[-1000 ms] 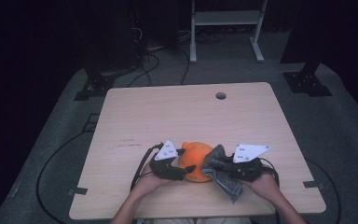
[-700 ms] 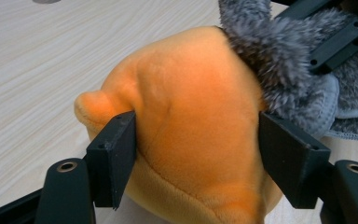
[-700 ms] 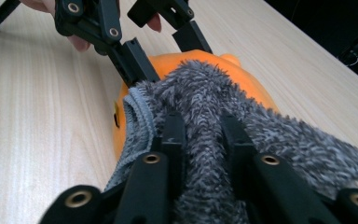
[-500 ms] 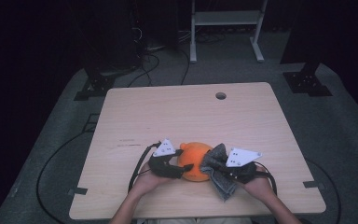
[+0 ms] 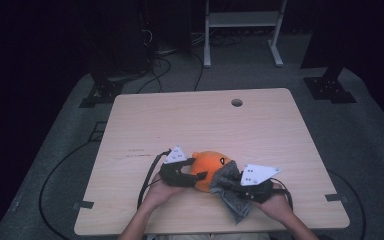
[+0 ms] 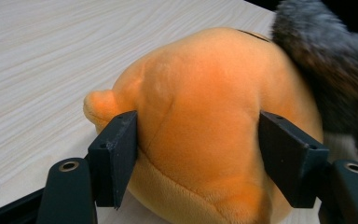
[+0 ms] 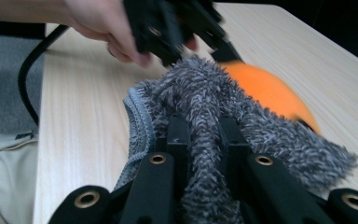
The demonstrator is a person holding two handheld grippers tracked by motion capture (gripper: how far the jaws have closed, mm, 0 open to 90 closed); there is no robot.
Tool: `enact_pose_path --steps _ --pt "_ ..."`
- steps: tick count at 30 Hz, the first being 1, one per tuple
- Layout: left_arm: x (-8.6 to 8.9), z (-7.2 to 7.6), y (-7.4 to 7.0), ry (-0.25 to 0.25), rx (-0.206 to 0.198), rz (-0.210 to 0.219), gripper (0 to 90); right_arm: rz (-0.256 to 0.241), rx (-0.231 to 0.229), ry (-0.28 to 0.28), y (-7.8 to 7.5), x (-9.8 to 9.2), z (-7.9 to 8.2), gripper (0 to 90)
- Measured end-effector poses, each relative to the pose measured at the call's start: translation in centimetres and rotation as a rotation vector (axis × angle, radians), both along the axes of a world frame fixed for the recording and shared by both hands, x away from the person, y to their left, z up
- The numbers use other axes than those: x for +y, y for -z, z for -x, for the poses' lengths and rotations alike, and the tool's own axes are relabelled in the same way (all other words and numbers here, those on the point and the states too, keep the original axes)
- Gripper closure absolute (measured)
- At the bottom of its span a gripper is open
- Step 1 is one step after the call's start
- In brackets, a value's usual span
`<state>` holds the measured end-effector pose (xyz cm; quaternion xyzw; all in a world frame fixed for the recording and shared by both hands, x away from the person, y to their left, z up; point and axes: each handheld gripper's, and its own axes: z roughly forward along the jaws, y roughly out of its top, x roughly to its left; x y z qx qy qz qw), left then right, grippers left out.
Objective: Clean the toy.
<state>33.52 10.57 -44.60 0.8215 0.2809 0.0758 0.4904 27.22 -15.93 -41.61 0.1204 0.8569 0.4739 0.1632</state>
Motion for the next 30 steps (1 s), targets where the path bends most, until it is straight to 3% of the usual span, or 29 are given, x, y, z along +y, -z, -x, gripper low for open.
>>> enact_pose_path --steps 2,3,6,10,14,17,21,23,25,28,30 --pt "0.2 -0.1 0.0 0.004 0.006 0.002 31.0 0.056 -0.024 -0.001 0.2 1.0 0.0 78.1" --pt "0.2 0.0 0.0 0.005 0.007 0.001 31.0 0.074 -0.016 0.007 0.5 1.0 -0.3 78.2" --pt "0.2 0.2 0.0 0.009 -0.003 -0.004 31.1 0.042 0.04 0.033 1.2 -0.2 -1.0 78.4" --pt "0.6 0.9 0.5 0.025 -0.046 0.014 29.7 0.04 0.054 0.12 1.7 -2.6 -1.3 78.4" --pt "0.3 1.7 0.3 0.031 -0.086 -0.028 28.4 0.027 0.092 0.171 2.0 -4.5 -1.7 78.1" --pt "-0.1 2.5 0.2 0.04 -0.129 -0.063 28.3 -0.025 0.046 0.164 0.8 -4.3 -1.2 78.0" --pt "-0.5 2.8 0.2 0.042 -0.144 -0.064 26.3 -0.097 0.045 0.121 -0.9 -2.4 -1.8 77.6" --pt "-0.4 2.9 0.0 0.066 -0.14 -0.063 23.8 -0.072 0.043 0.112 -0.8 -1.4 -2.3 77.6" --pt "-0.2 3.0 -0.8 0.097 -0.166 -0.088 17.0 -0.044 0.073 0.083 -0.3 -0.7 -2.7 77.7" --pt "-0.3 3.2 -1.7 0.105 -0.225 -0.035 15.1 -0.02 0.07 0.022 0.3 -0.2 -2.0 77.8" --pt "-0.9 3.0 -1.4 0.104 -0.211 -0.084 15.2 0.009 0.042 0.006 0.5 0.0 -1.4 77.8"
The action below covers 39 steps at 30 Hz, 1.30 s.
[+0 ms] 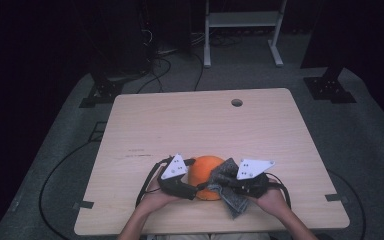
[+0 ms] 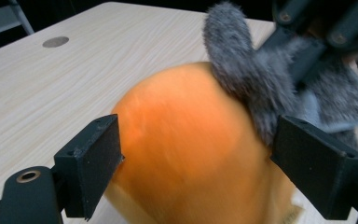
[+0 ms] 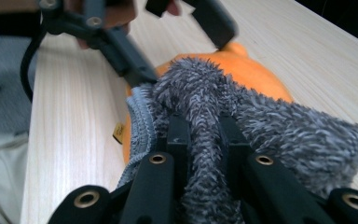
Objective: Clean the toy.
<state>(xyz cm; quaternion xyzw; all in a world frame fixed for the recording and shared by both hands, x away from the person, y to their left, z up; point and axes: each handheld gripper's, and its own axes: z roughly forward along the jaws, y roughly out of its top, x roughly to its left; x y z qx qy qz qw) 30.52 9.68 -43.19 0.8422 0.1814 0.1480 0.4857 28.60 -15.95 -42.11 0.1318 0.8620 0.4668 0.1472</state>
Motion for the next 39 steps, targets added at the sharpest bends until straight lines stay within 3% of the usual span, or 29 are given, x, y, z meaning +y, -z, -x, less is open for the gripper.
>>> enact_pose_path --steps 3,6,13,16,21,23,26,29,32,34,39 --pt "-0.3 0.2 0.4 0.009 -0.003 -0.029 16.1 0.004 -0.004 0.013 0.2 -0.6 0.3 77.8" --pt "-0.6 0.6 0.7 0.0 -0.03 -0.085 16.5 -0.013 0.035 0.042 0.7 -2.0 0.2 77.9" --pt "-0.2 0.5 0.8 0.001 0.021 -0.065 23.3 -0.003 0.116 0.155 1.7 -5.5 -0.6 77.9" --pt "0.0 0.5 0.7 0.023 0.062 -0.065 23.9 -0.035 0.069 0.138 0.7 -5.2 -0.1 77.9" --pt "0.4 0.7 0.3 0.065 0.067 -0.08 23.8 -0.089 0.039 0.071 -1.2 -2.8 -0.5 77.7" --pt "0.7 0.7 -0.5 0.067 0.03 -0.081 21.2 -0.057 0.04 0.048 -1.0 -1.6 -0.8 77.9" --pt "1.2 0.2 -1.1 0.037 0.07 0.025 18.9 -0.009 0.028 0.018 -0.3 -0.8 -0.4 78.2" --pt "0.5 -0.1 -0.7 0.015 0.056 -0.002 17.4 0.013 0.0 -0.006 0.0 -0.8 0.4 78.2" --pt "0.0 -0.1 -0.3 0.006 0.05 -0.046 18.7 0.002 0.015 0.007 0.2 -1.4 0.4 78.2" --pt "-0.1 0.1 -0.1 0.005 0.048 -0.042 21.6 -0.024 0.054 0.024 0.7 -2.3 0.1 78.3" --pt "-0.2 0.1 0.0 -0.003 0.052 -0.041 22.9 -0.006 0.114 0.081 1.5 -4.5 -0.7 78.2"
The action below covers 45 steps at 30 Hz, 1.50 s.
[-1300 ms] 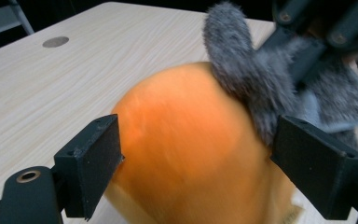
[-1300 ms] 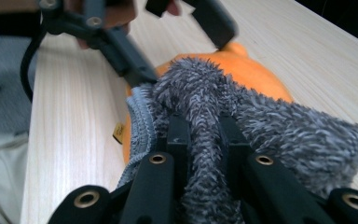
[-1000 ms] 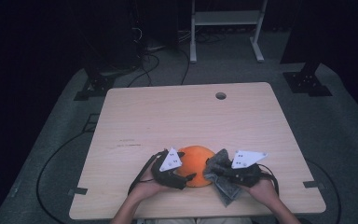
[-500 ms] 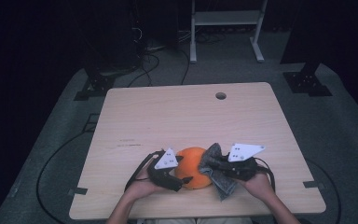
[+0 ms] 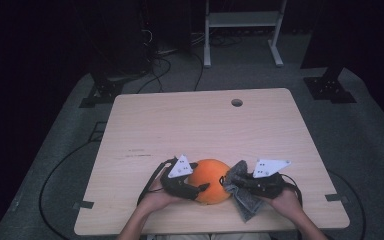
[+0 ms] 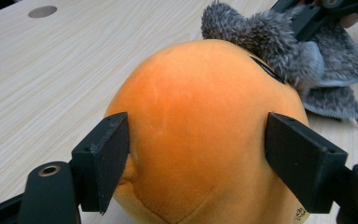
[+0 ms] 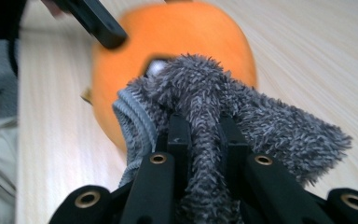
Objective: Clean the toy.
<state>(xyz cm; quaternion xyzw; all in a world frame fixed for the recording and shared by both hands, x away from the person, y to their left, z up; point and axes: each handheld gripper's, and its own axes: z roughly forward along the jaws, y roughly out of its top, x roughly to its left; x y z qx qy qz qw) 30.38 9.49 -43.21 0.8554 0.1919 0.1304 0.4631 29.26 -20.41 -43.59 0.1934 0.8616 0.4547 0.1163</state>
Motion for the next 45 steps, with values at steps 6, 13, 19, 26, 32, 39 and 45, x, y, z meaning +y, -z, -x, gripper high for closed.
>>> enact_pose_path --steps 6,13,19,26,32,39,45 --pt "-0.1 0.1 0.0 -0.006 0.005 -0.009 24.4 0.049 0.015 0.031 -0.3 -0.9 -0.7 78.4" --pt "0.0 0.2 -0.2 0.0 0.009 -0.013 24.5 -0.052 -0.024 -0.026 -2.9 1.6 -0.8 78.2" --pt "1.4 -0.3 -2.3 0.017 0.034 0.05 15.9 0.008 -0.061 -0.049 -2.6 3.7 -0.9 78.8" --pt "1.1 -1.3 -1.5 -0.013 0.101 0.021 7.6 0.022 -0.081 -0.119 -1.7 3.4 0.8 79.0" --pt "0.4 -0.6 -0.7 0.059 0.097 0.024 28.4 -0.022 -0.05 -0.101 -1.0 1.9 1.0 78.7" --pt "0.5 -0.4 -0.6 0.064 0.083 0.003 30.2 -0.027 0.028 -0.012 0.0 -1.0 -0.3 78.5" --pt "0.7 -0.1 -0.4 0.058 0.071 -0.003 30.8 -0.046 -0.008 -0.028 -1.4 -0.1 0.1 78.5"
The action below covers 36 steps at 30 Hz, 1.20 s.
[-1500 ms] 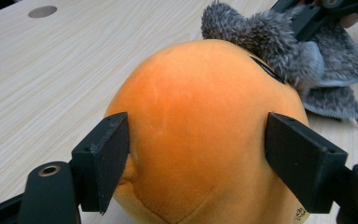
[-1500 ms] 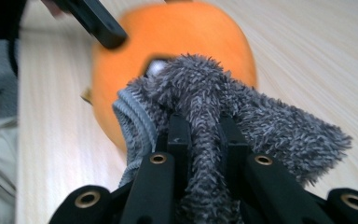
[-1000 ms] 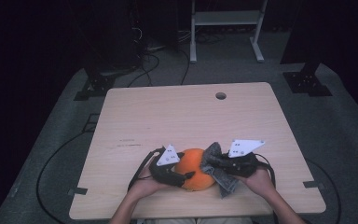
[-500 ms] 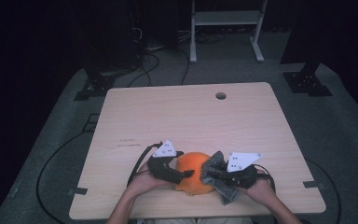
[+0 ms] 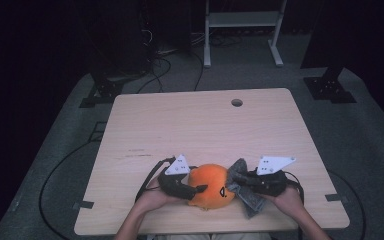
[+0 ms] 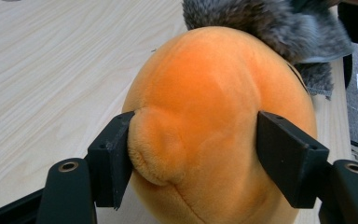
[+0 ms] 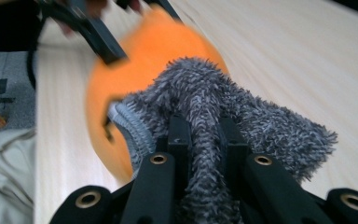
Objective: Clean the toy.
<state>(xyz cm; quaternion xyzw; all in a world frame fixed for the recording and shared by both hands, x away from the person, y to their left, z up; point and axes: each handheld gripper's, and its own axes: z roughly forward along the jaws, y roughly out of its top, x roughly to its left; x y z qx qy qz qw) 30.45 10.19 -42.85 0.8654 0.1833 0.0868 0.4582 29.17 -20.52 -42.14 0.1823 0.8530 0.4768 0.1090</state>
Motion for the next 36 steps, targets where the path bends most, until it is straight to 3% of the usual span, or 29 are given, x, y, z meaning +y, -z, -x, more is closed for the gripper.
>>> enact_pose_path --steps 4,8,10,13,16,18,20,25,29,31,36 --pt "0.0 0.1 0.0 0.007 -0.014 -0.012 30.9 -0.019 -0.047 -0.047 -1.3 1.9 0.4 78.4" --pt "0.3 0.1 0.2 0.006 -0.01 -0.015 31.2 -0.002 -0.04 -0.056 -1.1 2.8 0.0 78.4" --pt "0.4 0.1 0.1 0.007 -0.015 -0.021 31.3 -0.008 -0.028 -0.038 -0.6 2.0 -0.3 78.3" --pt "0.2 0.2 0.1 0.004 -0.022 -0.025 31.2 -0.009 0.029 0.01 0.7 0.0 -0.8 78.3" --pt "0.1 0.2 0.0 0.004 -0.025 -0.032 31.2 0.03 0.082 0.059 2.0 -1.9 -0.8 78.2" --pt "0.0 0.2 0.0 0.003 -0.027 -0.032 31.2 0.01 0.092 0.057 1.9 -2.5 -0.6 78.2" --pt "-0.1 0.2 0.0 0.002 -0.029 -0.033 31.2 -0.03 0.068 0.042 1.0 -2.6 -0.1 78.2" --pt "-0.3 0.3 -0.1 0.006 -0.037 -0.04 31.3 -0.062 0.029 -0.02 -0.3 -0.8 0.6 78.1" --pt "0.1 0.2 0.1 0.0 -0.017 -0.017 31.1 -0.127 0.066 -0.073 -0.5 0.8 0.5 78.0" --pt "0.3 0.0 0.2 -0.003 -0.004 -0.002 31.0 -0.073 0.055 -0.075 -0.4 1.4 0.5 78.1" --pt "0.3 -0.1 0.2 -0.007 0.01 0.012 31.0 -0.051 0.076 -0.019 0.8 0.1 -0.2 78.1"
